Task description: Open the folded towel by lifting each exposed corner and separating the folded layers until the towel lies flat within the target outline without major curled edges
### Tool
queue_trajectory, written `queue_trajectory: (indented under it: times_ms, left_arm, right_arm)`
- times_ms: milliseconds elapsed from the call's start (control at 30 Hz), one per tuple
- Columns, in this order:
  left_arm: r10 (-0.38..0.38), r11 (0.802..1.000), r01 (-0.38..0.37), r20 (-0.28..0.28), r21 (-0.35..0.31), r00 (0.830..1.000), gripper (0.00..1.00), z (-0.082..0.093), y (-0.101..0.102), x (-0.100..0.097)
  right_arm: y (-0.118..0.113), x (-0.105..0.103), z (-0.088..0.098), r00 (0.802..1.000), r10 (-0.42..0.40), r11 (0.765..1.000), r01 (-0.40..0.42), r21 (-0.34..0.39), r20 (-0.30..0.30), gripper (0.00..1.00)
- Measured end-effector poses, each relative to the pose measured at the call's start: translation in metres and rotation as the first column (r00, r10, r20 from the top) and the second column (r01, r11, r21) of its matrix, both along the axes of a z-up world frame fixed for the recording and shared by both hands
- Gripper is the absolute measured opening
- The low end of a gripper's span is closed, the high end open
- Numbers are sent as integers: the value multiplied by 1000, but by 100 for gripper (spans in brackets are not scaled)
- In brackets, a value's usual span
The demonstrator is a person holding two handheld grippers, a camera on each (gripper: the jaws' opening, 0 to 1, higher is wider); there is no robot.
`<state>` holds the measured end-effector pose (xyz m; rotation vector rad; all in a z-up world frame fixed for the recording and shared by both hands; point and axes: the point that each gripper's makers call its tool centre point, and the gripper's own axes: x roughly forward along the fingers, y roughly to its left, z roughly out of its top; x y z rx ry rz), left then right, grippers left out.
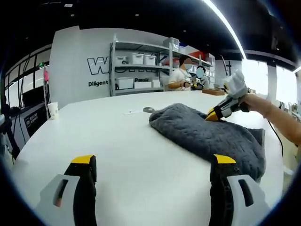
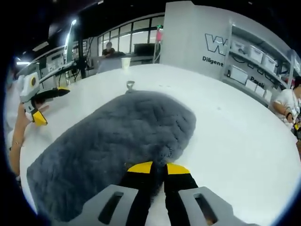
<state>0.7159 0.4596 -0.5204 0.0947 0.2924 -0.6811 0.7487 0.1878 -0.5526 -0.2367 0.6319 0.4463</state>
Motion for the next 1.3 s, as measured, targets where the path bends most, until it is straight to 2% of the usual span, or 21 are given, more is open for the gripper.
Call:
queue_trajectory:
  times_ms: [233,700,833,967,1100,1167,1267,1300]
  left_arm:
    - [0,1000,0,-5,9,1000,99,-2,1,0]
    - [2,1000,-1,-10,10,1000,99,-3,1,1]
    - [3,1000,-2,-11,12,1000,99,-3,1,2]
    - [3,1000,-3,-11,13,1000,99,-3,1,2]
    - [6,1000,-6,-13,15,1000,99,-4,2,2]
    - [7,1000,-6,-13,15,1000,99,-3,2,2]
    - [6,1000,-6,-11,15,1000,99,-3,2,2]
    - [5,1000,-5,-11,14,1000,99,-3,2,2]
  right_arm:
    - [-16,1,0,1000,-25,1000,25,0,0,3]
    - [-57,-9,0,998,-67,996,66,-54,-18,3]
    - [-59,-10,0,997,-74,996,73,-43,-11,3]
    - [-56,-11,4,999,-47,996,48,-68,25,4]
    - [-62,-12,12,997,-41,990,50,-131,69,9]
    - [-65,-13,20,994,-44,989,58,-139,100,13]
    - [-69,-16,31,989,-53,989,71,-131,139,26]
    - [-70,-20,35,988,-56,990,73,-123,141,33]
